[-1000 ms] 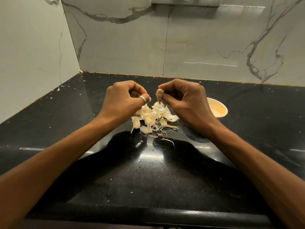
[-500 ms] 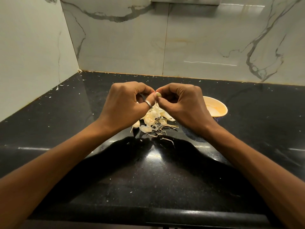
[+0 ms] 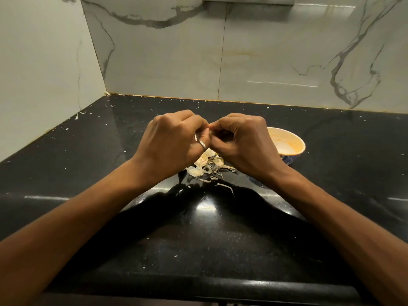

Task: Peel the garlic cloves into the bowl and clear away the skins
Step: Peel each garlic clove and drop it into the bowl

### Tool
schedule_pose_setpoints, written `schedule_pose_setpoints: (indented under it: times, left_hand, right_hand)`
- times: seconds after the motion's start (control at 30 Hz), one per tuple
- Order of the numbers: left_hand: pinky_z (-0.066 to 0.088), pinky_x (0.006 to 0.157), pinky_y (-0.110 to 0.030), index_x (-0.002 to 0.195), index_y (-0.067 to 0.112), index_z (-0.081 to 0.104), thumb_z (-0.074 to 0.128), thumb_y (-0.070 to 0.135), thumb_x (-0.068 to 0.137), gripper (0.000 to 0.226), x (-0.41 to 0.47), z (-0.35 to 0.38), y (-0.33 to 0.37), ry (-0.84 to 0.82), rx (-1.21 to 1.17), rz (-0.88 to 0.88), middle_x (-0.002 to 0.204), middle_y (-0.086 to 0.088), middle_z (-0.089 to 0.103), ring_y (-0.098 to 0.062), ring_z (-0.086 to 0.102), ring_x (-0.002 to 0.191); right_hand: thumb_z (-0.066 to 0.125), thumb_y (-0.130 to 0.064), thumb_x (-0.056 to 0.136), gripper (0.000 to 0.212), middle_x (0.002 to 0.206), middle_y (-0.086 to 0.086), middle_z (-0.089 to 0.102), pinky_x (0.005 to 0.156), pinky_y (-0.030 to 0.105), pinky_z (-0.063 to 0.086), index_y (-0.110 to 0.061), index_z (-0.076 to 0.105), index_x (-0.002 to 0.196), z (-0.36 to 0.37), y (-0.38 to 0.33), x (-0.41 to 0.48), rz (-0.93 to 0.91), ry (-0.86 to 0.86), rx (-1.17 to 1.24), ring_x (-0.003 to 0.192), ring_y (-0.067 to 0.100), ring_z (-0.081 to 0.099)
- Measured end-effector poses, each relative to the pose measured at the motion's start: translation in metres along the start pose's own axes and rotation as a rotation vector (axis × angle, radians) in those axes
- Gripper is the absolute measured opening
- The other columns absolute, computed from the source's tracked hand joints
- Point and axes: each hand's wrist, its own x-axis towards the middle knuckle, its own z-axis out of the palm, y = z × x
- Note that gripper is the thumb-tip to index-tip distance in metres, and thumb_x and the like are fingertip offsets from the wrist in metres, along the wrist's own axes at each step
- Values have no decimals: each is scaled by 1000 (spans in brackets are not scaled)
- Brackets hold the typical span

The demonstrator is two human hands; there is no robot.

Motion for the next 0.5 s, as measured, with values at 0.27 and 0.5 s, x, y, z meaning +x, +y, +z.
schedule_pose_setpoints:
  times: [0.27,0.5]
  left_hand:
    - [49,60,-26,86,10,71,63,22,91,15,1,2,-1,-19,-141,-121,73,5,65,-7,58,61]
    - [56,48,-25,89,15,69,69,15,92,4,4,-1,2,-95,-447,-428,71,5,67,-9,67,56]
  right_hand:
    - [73,-16,87,13,84,1,76,70,34,59,-10,80,96,0,0,0,70,-26,101,74,10,71]
    - [75,-12,89,13,85,1,76,71,35,61,-10,80,101,-1,0,-1,128,-48,191,75,11,72]
